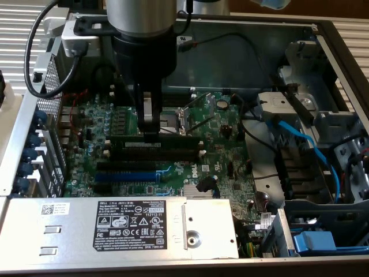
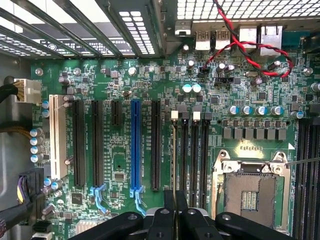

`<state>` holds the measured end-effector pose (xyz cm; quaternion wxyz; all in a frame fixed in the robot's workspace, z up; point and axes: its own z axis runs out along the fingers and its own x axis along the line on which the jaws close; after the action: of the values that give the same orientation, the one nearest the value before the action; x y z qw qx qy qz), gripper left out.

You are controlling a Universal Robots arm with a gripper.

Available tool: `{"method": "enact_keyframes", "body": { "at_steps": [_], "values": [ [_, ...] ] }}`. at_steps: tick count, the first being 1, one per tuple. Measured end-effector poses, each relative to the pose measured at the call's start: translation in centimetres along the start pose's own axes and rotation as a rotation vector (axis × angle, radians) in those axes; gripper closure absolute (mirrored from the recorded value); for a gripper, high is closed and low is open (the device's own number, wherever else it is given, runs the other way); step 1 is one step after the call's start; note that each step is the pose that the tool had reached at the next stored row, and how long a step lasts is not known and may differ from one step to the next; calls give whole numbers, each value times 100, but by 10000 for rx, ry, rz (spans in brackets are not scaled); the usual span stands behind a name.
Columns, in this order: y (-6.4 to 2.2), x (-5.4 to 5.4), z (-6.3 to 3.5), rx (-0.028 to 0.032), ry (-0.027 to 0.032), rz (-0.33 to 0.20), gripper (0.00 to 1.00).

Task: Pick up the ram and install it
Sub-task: 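Insert the ram into the slot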

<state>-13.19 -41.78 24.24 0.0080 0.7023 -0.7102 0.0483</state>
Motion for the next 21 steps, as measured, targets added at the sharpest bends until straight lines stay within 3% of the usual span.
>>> {"method": "enact_keyframes", "body": {
  "at_steps": [21],
  "values": [
    [11,-5,38,-2,1,20,88]
  ]
}}
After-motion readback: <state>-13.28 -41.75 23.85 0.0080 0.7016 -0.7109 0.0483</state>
